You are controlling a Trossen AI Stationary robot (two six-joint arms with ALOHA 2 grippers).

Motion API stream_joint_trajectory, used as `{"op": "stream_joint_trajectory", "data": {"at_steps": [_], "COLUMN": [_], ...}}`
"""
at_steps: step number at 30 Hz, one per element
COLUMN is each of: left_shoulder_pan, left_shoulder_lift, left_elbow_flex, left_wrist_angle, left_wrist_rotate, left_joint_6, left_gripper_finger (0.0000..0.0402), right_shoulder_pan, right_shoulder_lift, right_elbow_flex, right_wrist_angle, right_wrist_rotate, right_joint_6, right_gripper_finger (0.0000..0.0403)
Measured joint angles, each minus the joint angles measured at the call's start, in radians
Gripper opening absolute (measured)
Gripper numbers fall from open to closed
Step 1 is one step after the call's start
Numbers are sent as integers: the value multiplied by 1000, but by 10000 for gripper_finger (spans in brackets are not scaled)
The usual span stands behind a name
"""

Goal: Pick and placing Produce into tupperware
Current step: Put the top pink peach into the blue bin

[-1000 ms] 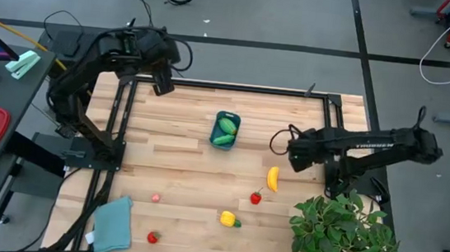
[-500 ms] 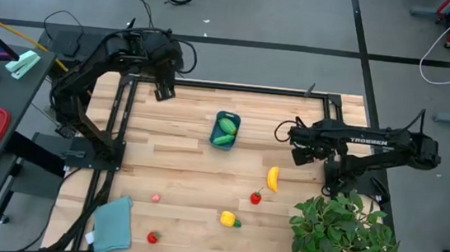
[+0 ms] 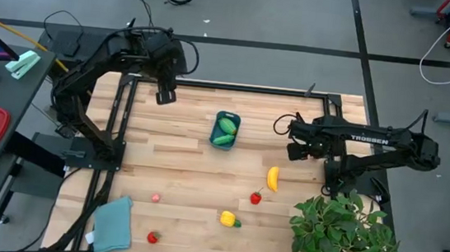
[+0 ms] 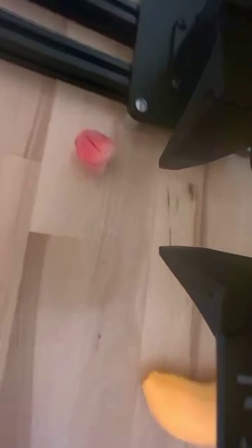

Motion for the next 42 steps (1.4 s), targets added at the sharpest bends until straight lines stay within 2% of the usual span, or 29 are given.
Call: {"op": "stream_joint_trajectory", "data": {"at_steps": [3,7,12,16,25,29,32,37,42], "left_shoulder_pan": [0,0,1,1,1,1,1,1,1], "left_shoulder_lift": [0,0,0,0,0,0,0,0,0], "left_elbow_flex": [0,0,0,0,0,0,0,0,0], "left_wrist_angle": [0,0,2,3,4,3,3,4,4], "left_wrist_rotate": [-2,-1,-2,-1,-2,-2,-2,-2,-2], "left_joint_6": [1,1,1,2,3,0,1,0,0], "left_gripper_finger": [172,173,172,173,173,172,172,173,173], "right_shoulder_pan": [0,0,0,0,0,0,0,0,0], "right_shoulder_lift": [0,0,0,0,0,2,26,123,223], "right_elbow_flex": [0,1,36,104,219,210,189,183,183], "right_wrist_angle": [-3,-4,12,94,21,-50,-113,-290,-309], "right_wrist_rotate": [-34,-67,-55,-41,180,194,139,140,103], "right_joint_6": [-36,-230,-359,-406,-660,-666,-634,-622,-621], "right_gripper_finger": [199,199,199,199,199,199,199,199,199]}}
